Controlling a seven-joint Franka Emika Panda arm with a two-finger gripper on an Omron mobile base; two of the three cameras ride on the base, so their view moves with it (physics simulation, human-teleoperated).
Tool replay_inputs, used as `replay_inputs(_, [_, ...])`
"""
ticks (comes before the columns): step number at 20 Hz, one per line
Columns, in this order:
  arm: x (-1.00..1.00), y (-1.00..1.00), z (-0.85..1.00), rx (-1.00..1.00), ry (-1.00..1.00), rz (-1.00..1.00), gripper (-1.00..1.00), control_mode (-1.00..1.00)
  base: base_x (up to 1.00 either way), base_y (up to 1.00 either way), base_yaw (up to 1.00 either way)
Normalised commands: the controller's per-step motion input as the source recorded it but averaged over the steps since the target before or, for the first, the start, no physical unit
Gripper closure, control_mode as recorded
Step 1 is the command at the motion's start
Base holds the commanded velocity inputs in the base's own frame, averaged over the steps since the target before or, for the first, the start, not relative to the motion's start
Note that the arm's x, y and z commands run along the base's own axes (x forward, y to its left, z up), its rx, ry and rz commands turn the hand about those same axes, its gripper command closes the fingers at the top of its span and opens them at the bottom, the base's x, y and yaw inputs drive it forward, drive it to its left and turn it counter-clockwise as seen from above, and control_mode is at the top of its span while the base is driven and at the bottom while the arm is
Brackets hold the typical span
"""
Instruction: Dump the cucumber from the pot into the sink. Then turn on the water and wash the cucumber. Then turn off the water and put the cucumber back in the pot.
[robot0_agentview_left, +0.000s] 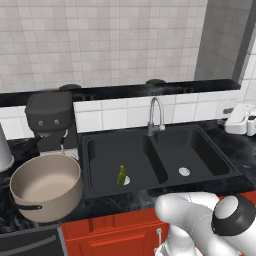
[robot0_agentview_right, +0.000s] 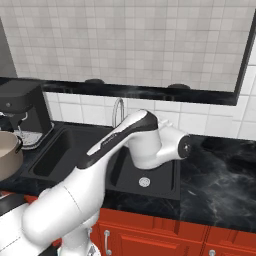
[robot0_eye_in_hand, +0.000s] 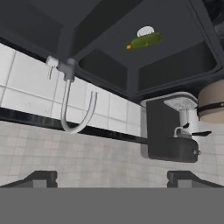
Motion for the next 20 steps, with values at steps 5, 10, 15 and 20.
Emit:
replay_inputs(5, [0.34, 0.00, -0.06, 0.00, 0.00, 0.00, -1.00, -1.00, 0.00, 0.00, 0.00])
replay_inputs(10, [0.13, 0.00, -0.17, 0.00, 0.00, 0.00, -1.00, -1.00, 0.00, 0.00, 0.00])
replay_inputs(15, [0.01, 0.01, -0.32, 0.00, 0.00, 0.00, -1.00, -1.00, 0.00, 0.00, 0.00])
replay_inputs(20, [0.23, 0.05, -0.35, 0.00, 0.00, 0.00, -1.00, -1.00, 0.00, 0.00, 0.00])
